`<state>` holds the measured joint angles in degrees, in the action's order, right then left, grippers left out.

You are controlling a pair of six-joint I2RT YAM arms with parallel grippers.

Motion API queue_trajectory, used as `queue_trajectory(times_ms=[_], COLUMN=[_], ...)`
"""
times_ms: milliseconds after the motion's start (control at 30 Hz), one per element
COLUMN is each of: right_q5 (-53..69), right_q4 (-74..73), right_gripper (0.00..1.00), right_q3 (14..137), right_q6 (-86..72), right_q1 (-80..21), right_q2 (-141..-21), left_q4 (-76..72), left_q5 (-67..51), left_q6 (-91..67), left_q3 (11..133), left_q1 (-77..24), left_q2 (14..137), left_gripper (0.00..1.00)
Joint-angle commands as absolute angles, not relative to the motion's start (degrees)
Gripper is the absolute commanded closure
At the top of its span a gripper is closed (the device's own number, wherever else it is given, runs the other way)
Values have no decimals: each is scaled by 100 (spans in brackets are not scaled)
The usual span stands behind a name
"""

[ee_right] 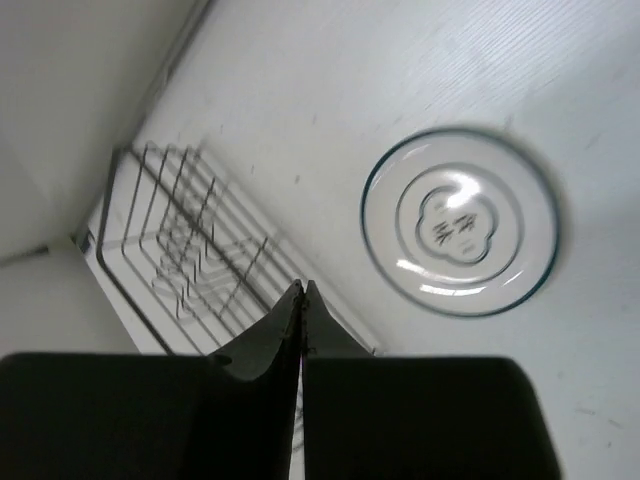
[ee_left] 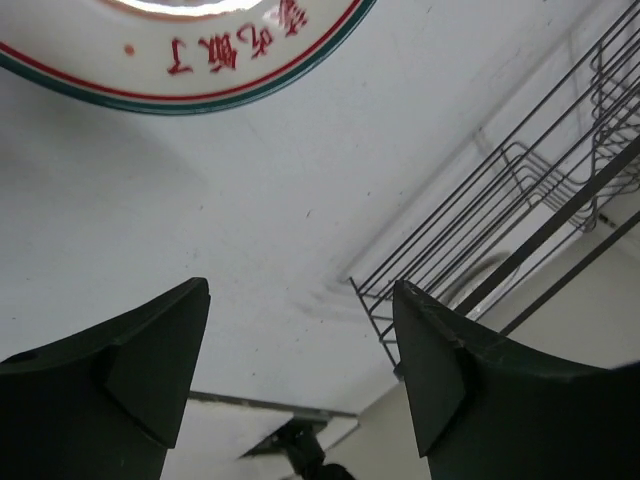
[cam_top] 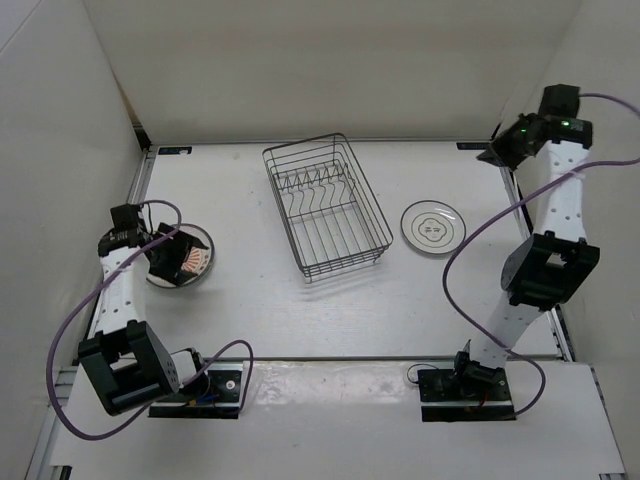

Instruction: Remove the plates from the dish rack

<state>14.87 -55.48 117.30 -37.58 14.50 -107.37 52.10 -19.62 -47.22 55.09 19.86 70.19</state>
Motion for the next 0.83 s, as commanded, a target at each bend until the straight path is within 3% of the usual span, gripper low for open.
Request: queue_trajectory(times_ms=[0, 100, 233, 267, 300, 400, 800], right_q5=[1223, 897, 967, 993, 993, 1107, 1205], right_q4=[-5925, -6380, -6425, -6312, -6180, -6047, -6090], right_gripper=[100, 100, 100, 93, 65, 10, 10], right_q3=[11339, 11442, 11102, 10718, 10592, 10178, 9975], right_q6=[-3472, -2964, -2690, -2681, -2663, -2505, -2505], right_q1=[826, 940, 958, 958, 958, 932, 958], right_q2=[-10073, -10125, -10021, -9950, -9871, -9563, -9633], left_q4=[4321, 4359, 4473, 4500, 4552, 4720, 4562], left_q5=[-2817, -2891, -2795, -2786, -2751, -2646, -2716], left_q6=[-4650, -4474, -4115, -4070, -3965, -3666, -2540], left_q3=[4993, 4931, 5202, 5238, 5299, 5467, 5282], left_q1=[1986, 1951, 1925, 1934, 1942, 1942, 1942], left_q2=[6847, 6899, 7084, 7119, 7154, 7172, 6830], left_gripper=[13, 0, 0, 0, 0, 0, 0])
